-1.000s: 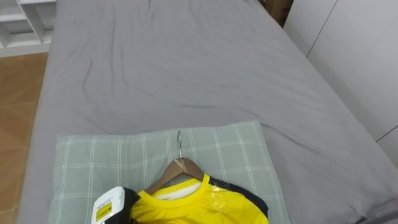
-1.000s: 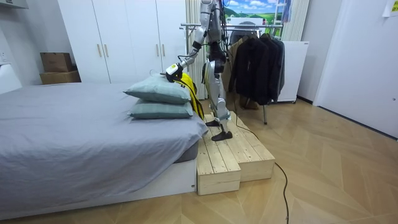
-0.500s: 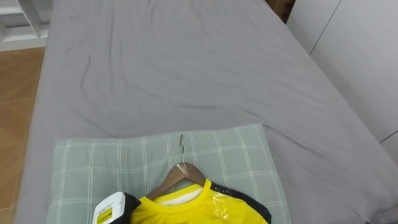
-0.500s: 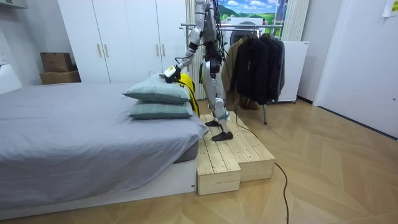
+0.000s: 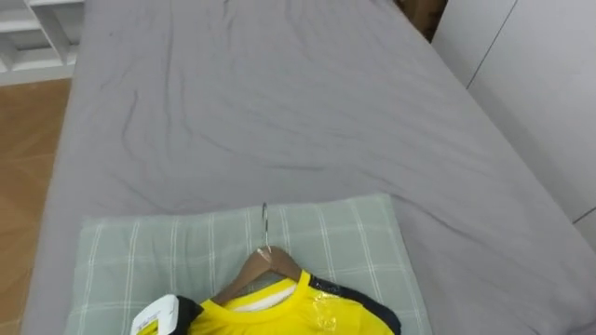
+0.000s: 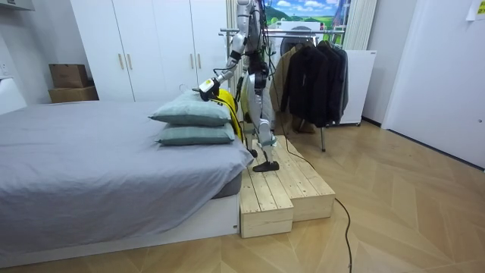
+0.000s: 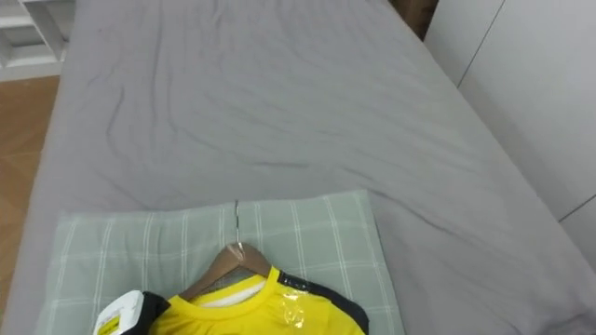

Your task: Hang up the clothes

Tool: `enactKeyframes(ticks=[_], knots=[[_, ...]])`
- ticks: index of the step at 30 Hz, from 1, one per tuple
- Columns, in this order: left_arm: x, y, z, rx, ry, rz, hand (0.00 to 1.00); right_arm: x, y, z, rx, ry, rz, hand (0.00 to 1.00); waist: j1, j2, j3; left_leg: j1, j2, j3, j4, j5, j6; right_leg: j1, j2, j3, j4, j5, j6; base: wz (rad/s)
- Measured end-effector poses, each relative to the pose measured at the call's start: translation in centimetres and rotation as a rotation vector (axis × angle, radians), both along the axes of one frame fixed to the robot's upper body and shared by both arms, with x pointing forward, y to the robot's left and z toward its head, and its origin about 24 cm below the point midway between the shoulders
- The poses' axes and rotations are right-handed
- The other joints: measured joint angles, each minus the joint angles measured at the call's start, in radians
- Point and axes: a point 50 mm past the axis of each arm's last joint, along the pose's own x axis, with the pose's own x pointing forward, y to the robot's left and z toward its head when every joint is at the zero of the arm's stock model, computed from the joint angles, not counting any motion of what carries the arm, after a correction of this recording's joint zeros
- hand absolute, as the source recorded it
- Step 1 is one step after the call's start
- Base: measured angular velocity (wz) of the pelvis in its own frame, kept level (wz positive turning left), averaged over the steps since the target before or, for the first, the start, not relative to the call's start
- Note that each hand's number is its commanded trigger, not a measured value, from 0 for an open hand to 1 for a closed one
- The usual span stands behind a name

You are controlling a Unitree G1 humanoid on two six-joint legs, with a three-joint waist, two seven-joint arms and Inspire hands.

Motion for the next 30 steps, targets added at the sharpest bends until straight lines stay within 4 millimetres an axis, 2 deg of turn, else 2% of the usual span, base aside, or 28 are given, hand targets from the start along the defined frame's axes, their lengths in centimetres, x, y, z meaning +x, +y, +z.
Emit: enactKeyframes(ticks=[5,8,10,13,16,18,25,27,30], knots=[[0.4,-0.1,0.9,0.001,-0.083,0.004,1.0,-0.3,0.0,-0.1,0.002,0.012,-0.003,0.0,0.002,0.005,-0.0032,0.001,-0.006,0.0,0.007,-0.001,0.001,0.001,-0.005,0.001,0.006,0.008,0.003,0.02],[1.0,-0.2,1.8,0.0,-0.144,-0.004,1.0,-0.2,0.0,-0.1,-0.01,0.006,0.004,0.0,0.004,0.014,-0.0093,0.001,-0.006,-0.002,0.009,0.0,0.0,0.001,-0.007,0.0,0.012,0.008,0.003,0.02],[1.4,-0.1,2.6,0.005,-0.197,-0.003,1.0,-0.3,-0.1,-0.1,-0.016,0.007,0.002,0.0,0.001,0.018,-0.0119,0.007,-0.006,-0.005,0.011,0.001,0.0,0.007,-0.009,0.0,0.017,0.008,-0.004,0.05],[2.0,-0.2,3.6,0.002,-0.269,0.002,1.0,-0.8,-0.1,-0.2,-0.024,0.005,-0.006,0.0,0.003,0.021,-0.0136,0.028,-0.006,-0.01,0.014,0.002,0.0,0.032,-0.01,-0.004,0.016,0.003,-0.005,0.05],[3.3,-0.9,5.8,-0.032,-0.404,0.002,1.0,-1.2,-0.2,-0.2,-0.031,-0.006,-0.005,0.0,0.002,0.021,-0.0138,0.04,-0.009,-0.03,0.009,0.002,0.0,0.05,-0.017,-0.027,0.016,-0.004,0.001,0.18],[3.7,-1.2,6.7,-0.045,-0.459,-0.007,1.0,-1.3,-0.2,-0.2,-0.037,-0.009,-0.01,0.0,0.005,0.021,-0.0138,0.045,-0.01,-0.035,0.01,0.002,0.001,0.056,-0.018,-0.027,0.017,-0.005,0.001,0.1],[2.9,-1.6,7.0,-0.058,-0.508,-0.025,0.97,-2.6,-0.4,-0.5,-0.032,0.01,-0.052,0.0,0.001,0.025,-0.0144,0.114,-0.007,-0.035,0.002,0.002,0.002,0.117,-0.014,-0.025,0.016,-0.026,0.006,-0.01],[2.7,-1.6,7.1,-0.059,-0.513,-0.025,0.93,-2.6,-0.5,-0.5,-0.028,0.009,-0.072,0.0,0.001,0.025,-0.0144,0.117,-0.007,-0.035,0.002,0.002,0.002,0.122,-0.015,-0.027,0.015,-0.027,0.007,0.0],[2.8,-1.5,7.7,-0.046,-0.541,-0.036,1.0,-2.9,-0.6,-0.5,-0.026,0.016,-0.089,0.0,0.004,0.025,-0.0144,0.12,-0.008,-0.035,0.002,0.002,0.002,0.125,-0.017,-0.029,0.015,-0.029,0.009,0.01]])
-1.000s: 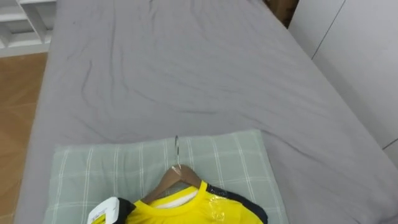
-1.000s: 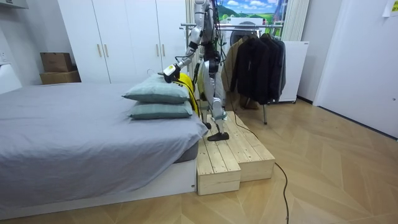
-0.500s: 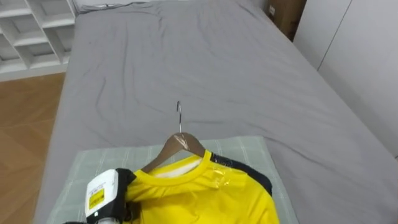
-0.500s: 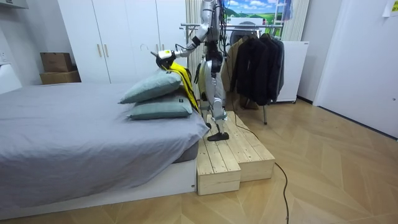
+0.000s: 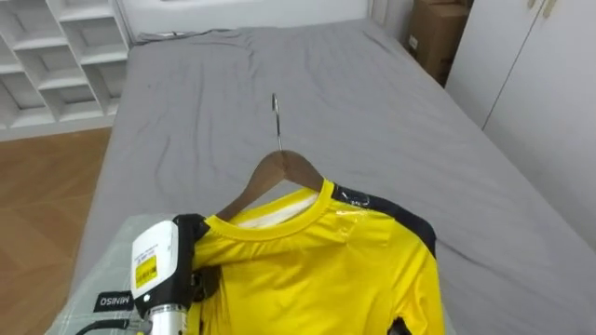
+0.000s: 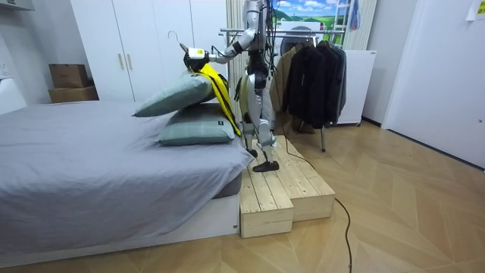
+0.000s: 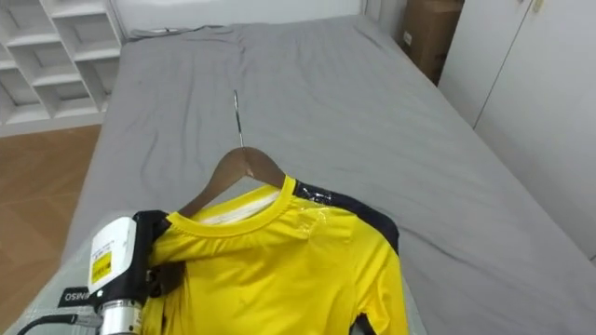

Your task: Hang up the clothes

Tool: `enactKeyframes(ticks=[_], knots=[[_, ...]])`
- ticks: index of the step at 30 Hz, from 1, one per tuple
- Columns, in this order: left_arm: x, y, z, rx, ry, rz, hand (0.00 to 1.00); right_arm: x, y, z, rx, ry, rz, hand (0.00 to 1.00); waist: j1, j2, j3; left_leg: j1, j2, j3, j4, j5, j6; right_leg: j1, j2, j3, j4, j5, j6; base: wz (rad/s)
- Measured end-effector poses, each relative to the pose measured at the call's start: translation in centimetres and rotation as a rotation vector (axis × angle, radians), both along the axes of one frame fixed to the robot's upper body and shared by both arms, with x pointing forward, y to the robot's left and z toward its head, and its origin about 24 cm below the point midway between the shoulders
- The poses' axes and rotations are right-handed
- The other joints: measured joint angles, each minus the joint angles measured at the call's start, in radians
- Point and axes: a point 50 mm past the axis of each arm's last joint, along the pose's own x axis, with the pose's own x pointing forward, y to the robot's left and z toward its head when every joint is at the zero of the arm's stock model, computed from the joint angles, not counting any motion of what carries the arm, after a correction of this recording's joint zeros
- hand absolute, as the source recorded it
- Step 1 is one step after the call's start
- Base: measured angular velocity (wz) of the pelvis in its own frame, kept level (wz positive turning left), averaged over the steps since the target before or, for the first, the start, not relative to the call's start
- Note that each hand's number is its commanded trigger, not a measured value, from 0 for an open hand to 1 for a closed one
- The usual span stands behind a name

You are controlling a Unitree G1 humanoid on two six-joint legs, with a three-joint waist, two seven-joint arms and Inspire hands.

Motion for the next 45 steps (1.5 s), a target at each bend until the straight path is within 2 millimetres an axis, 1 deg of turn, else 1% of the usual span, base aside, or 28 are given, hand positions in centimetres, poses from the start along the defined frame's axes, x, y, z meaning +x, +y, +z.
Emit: enactKeyframes(ticks=[1,4,5,6,7,9,10,12,13,14,26,32,45], knots=[[0.2,0.1,0.5,0.009,-0.023,-0.005,1.0,0.0,0.0,0.0,0.0,0.0,0.0,0.0,0.0,0.0,0.0,0.0,0.0,0.0,0.0,0.0,0.0,0.001,0.0,0.0,0.0,0.0,0.0,0.0],[0.9,0.4,3.1,0.029,-0.158,-0.012,0.98,-0.3,0.0,-0.1,0.0,0.008,-0.003,0.0,-0.003,0.004,-0.0006,0.033,-0.001,0.0,-0.008,0.0,0.0,0.031,0.0,0.0,-0.002,-0.006,0.004,0.0],[0.9,0.3,3.4,0.026,-0.177,-0.01,0.96,-0.4,0.0,-0.1,0.0,0.01,-0.004,0.0,-0.002,0.005,-0.0017,0.04,0.0,0.0,-0.013,0.0,0.0,0.036,0.0,0.0,-0.001,-0.008,0.004,0.04],[0.9,0.2,3.7,0.021,-0.204,-0.01,0.91,-0.6,-0.1,-0.1,0.0,0.013,-0.007,0.0,-0.001,0.009,-0.0033,0.051,0.0,0.0,-0.018,0.0,0.0,0.046,0.0,-0.001,-0.001,-0.011,0.006,0.03],[0.9,0.2,3.9,0.019,-0.217,-0.009,0.76,-0.7,-0.1,-0.1,0.0,0.015,-0.009,0.0,-0.001,0.012,-0.0051,0.059,0.0,0.0,-0.021,-0.001,0.002,0.053,0.0,-0.001,-0.001,-0.012,0.007,0.0],[0.7,0.2,3.8,0.018,-0.216,-0.006,0.72,-0.8,-0.2,-0.1,0.0,0.021,-0.018,0.0,-0.002,0.016,-0.0079,0.064,0.0,0.0,-0.029,-0.006,0.009,0.057,0.001,-0.002,-0.001,-0.013,0.008,0.0],[0.7,0.2,3.8,0.018,-0.214,-0.006,0.75,-0.8,-0.2,-0.1,0.001,0.023,-0.02,0.0,-0.002,0.016,-0.0079,0.065,0.0,0.0,-0.029,-0.006,0.009,0.059,0.001,-0.003,-0.001,-0.013,0.008,0.0],[0.5,0.2,3.6,0.017,-0.209,-0.004,0.75,-0.9,-0.3,-0.1,0.007,0.029,-0.026,0.0,-0.001,0.016,-0.0076,0.071,0.0,0.0,-0.03,-0.01,0.012,0.064,0.001,-0.004,0.0,-0.013,0.009,0.0],[0.5,0.2,3.6,0.018,-0.209,-0.003,0.78,-1.0,-0.3,-0.2,0.011,0.035,-0.026,0.0,-0.001,0.016,-0.0076,0.072,0.0,0.0,-0.03,-0.012,0.013,0.065,0.001,-0.005,0.0,-0.013,0.009,0.0],[0.5,0.2,3.6,0.018,-0.209,-0.003,1.0,-1.0,-0.3,-0.2,0.013,0.037,-0.026,0.0,0.0,0.016,-0.0076,0.073,0.0,0.0,-0.03,-0.013,0.014,0.065,0.001,-0.005,0.0,-0.012,0.009,0.0],[0.6,0.0,3.5,0.012,-0.2,0.003,1.0,-1.1,-0.3,-0.2,0.026,0.038,-0.046,0.0,-0.004,0.016,-0.0058,0.082,0.0,0.0,-0.028,-0.014,0.015,0.077,0.0,-0.004,-0.001,-0.018,0.015,0.0],[0.6,-0.1,3.7,0.009,-0.21,0.0,1.0,-1.0,-0.3,-0.2,0.029,0.035,-0.046,0.0,-0.004,0.008,-0.0003,0.083,0.0,0.0,-0.028,-0.014,0.015,0.077,0.0,-0.004,-0.002,-0.022,0.018,0.0],[0.6,-0.1,3.9,0.007,-0.217,-0.005,1.0,-1.0,-0.3,-0.2,0.036,0.034,-0.044,0.0,-0.006,0.007,-0.0001,0.091,0.0,0.0,-0.028,-0.014,0.015,0.084,0.0,-0.003,-0.003,-0.025,0.02,0.0]])
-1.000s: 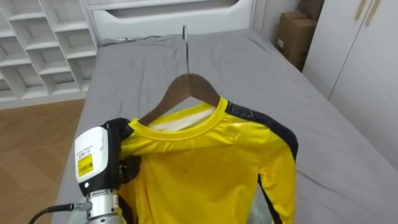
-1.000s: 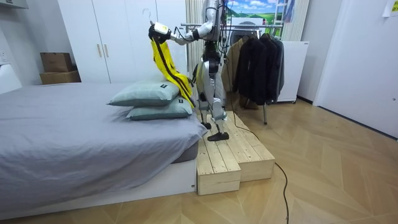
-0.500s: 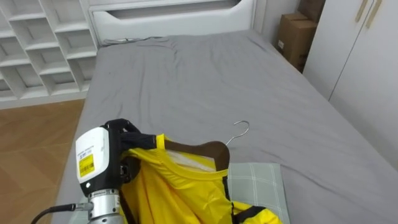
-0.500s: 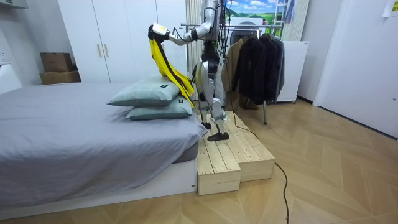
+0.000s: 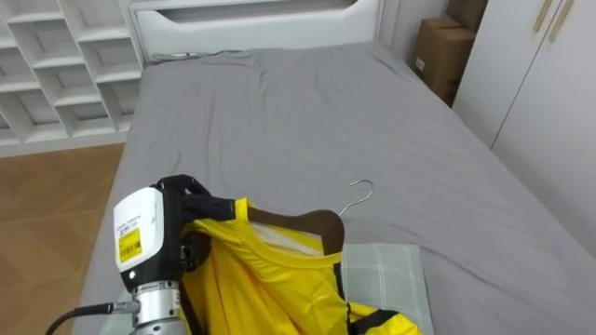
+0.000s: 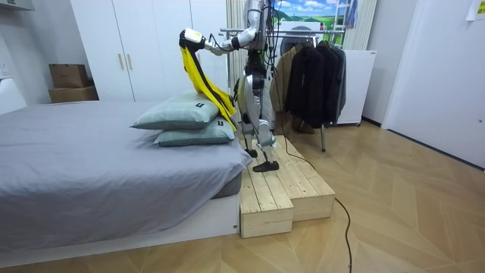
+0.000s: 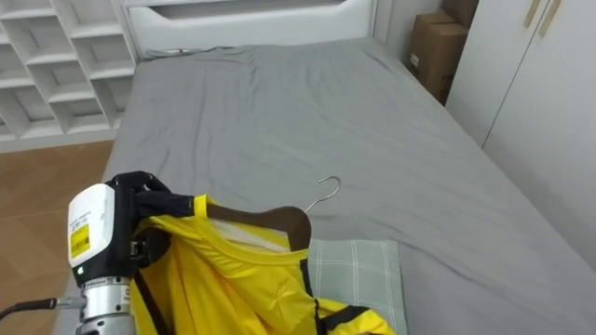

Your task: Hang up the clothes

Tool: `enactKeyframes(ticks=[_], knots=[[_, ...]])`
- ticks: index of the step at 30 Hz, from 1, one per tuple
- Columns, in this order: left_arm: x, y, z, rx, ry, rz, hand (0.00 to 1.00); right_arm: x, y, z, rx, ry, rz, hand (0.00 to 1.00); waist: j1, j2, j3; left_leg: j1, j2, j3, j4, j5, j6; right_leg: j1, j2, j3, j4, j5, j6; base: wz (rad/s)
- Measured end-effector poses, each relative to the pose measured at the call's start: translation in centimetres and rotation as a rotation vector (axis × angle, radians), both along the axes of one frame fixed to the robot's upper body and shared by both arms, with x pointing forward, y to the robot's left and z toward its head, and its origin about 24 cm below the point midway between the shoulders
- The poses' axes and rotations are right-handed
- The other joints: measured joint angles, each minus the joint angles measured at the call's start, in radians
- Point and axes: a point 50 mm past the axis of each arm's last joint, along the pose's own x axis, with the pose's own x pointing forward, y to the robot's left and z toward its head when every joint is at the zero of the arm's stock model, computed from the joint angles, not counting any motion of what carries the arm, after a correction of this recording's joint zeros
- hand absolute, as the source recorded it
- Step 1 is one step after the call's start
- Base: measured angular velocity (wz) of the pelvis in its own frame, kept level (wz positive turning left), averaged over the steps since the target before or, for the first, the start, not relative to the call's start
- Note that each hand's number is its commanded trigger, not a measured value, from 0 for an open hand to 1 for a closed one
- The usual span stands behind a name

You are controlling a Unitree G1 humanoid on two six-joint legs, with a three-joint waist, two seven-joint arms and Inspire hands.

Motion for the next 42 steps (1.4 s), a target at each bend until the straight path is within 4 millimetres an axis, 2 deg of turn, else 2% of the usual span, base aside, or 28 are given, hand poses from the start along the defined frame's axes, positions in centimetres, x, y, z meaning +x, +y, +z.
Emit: enactKeyframes(ticks=[15,17,20,22,25,27,31,42], knots=[[0.0,0.0,0.5,-0.021,-0.041,-0.002,1.0,0.3,-0.5,0.1,-0.06,0.004,-0.023,0.0,0.003,0.0,-0.0006,0.003,0.0,0.003,0.001,0.0,0.0,0.001,0.0,0.002,0.005,0.0,0.0,0.0],[0.1,0.3,1.0,-0.021,-0.065,-0.003,1.0,0.9,-0.8,0.3,-0.096,-0.014,-0.031,0.0,0.0,-0.001,-0.0005,0.001,-0.001,0.002,0.001,0.0,0.0,-0.002,0.0,0.002,0.006,-0.001,-0.001,0.0],[0.2,0.5,2.3,-0.017,-0.127,-0.026,1.0,2.7,-1.8,1.1,-0.174,-0.089,-0.06,0.0,0.002,-0.005,-0.0009,0.002,-0.001,0.002,0.003,0.0,0.001,-0.003,-0.001,0.002,0.012,-0.004,-0.001,0.0],[0.2,0.2,3.1,-0.028,-0.179,-0.052,1.0,4.3,-3.0,2.1,-0.246,-0.172,-0.09,0.0,0.005,-0.011,-0.0007,0.005,-0.002,0.001,0.004,0.0,0.001,-0.003,-0.003,0.001,0.02,-0.01,-0.001,0.0],[0.1,0.5,3.4,-0.011,-0.209,-0.059,1.0,6.0,-4.1,3.3,-0.327,-0.252,-0.086,0.0,0.012,-0.021,-0.0045,0.003,-0.001,0.002,0.006,0.0,0.001,-0.007,-0.003,0.0,0.026,-0.015,-0.002,0.01],[0.2,0.7,4.5,-0.006,-0.253,-0.057,1.0,7.8,-5.1,5.1,-0.407,-0.36,-0.08,0.0,0.024,-0.031,-0.0083,-0.012,-0.002,0.008,0.016,0.0,0.0,-0.024,-0.003,0.006,0.035,-0.015,-0.002,-0.08],[0.2,1.1,5.8,0.004,-0.311,-0.038,1.0,10.2,-6.5,8.7,-0.556,-0.539,-0.034,0.0,0.032,-0.035,-0.0107,-0.011,-0.002,0.009,0.018,0.0,0.0,-0.022,-0.005,0.003,0.037,-0.016,-0.004,-0.01],[0.1,1.0,5.8,0.062,-0.291,-0.028,1.0,13.4,-5.9,13.8,-0.765,-0.767,0.119,0.0,0.047,-0.034,-0.0117,-0.012,-0.003,0.014,0.017,0.0,0.0,-0.023,-0.006,0.005,0.04,-0.015,-0.004,0.0]])
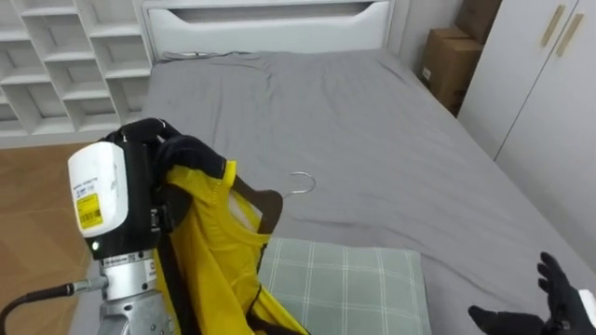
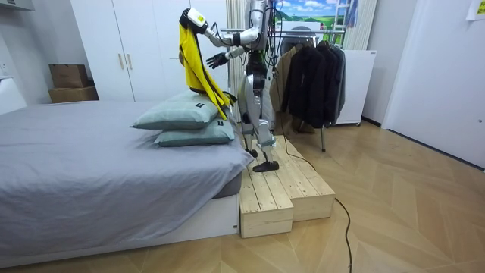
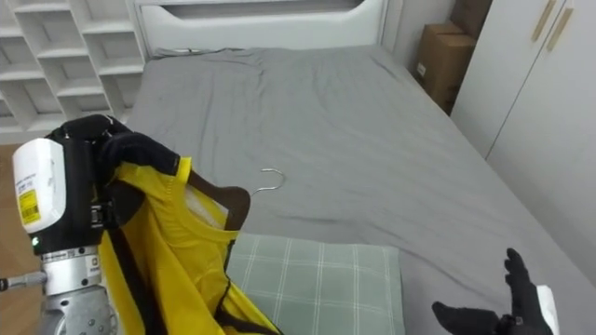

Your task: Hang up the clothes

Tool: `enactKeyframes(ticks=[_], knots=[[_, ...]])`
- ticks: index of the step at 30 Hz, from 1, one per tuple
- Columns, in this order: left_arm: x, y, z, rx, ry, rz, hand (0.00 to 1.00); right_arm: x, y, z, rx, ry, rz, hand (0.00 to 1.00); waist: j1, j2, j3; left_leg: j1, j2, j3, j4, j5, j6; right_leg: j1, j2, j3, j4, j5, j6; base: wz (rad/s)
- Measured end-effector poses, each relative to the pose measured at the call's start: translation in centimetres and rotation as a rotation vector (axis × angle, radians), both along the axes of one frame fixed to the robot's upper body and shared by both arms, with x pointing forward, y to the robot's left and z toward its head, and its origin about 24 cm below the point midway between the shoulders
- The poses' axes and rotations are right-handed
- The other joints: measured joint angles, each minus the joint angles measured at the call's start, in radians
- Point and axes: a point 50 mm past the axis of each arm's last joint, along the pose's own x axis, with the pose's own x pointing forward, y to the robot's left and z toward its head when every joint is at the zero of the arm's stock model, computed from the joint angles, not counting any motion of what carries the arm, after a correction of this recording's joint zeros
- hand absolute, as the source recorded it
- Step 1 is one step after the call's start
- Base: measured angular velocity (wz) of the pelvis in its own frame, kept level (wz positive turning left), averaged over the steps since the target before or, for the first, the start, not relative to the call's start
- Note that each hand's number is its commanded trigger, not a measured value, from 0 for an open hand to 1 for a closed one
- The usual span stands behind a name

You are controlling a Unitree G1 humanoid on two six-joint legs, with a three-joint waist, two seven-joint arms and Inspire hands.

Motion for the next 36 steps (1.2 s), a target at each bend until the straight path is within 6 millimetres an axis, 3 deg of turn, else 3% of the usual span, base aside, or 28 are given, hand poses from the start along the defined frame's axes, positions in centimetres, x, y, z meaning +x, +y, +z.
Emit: enactKeyframes(ticks=[6,13,18,27,36], knots=[[0.1,-0.2,0.7,0.014,-0.007,-0.008,1.0,1.5,1.3,3.2,-0.088,-0.134,0.074,0.0,0.019,0.005,-0.0024,0.002,0.001,0.0,0.001,0.0,0.0,0.002,0.001,0.001,0.0,0.001,-0.001,0.0],[0.1,-0.5,1.0,0.015,-0.003,-0.027,1.0,1.7,1.5,3.7,-0.098,-0.158,0.086,0.0,0.039,0.006,-0.0018,0.008,0.001,0.0,0.0,0.0,0.0,0.007,0.001,0.0,0.0,0.0,0.0,0.0],[0.1,-1.0,1.1,-0.01,-0.007,-0.025,1.0,2.1,2.2,4.2,0.034,-0.209,0.1,0.0,0.043,0.013,-0.0008,0.011,0.002,0.003,-0.008,0.0,0.0,0.005,0.003,0.002,-0.001,0.0,0.0,0.0],[0.1,-1.1,1.5,-0.016,-0.036,-0.023,1.0,2.2,6.0,2.3,0.425,-0.185,0.23,0.0,0.068,0.03,0.0078,0.01,0.006,0.014,-0.007,-0.001,-0.001,0.004,0.006,0.004,-0.003,0.001,-0.002,-0.02],[0.1,-1.3,1.6,-0.02,-0.035,-0.026,1.0,1.5,9.0,-0.6,0.573,-0.048,0.358,0.0,0.068,0.037,0.0097,0.009,0.006,0.011,-0.009,-0.001,-0.001,0.005,0.005,0.001,-0.005,0.001,-0.002,0.01]])
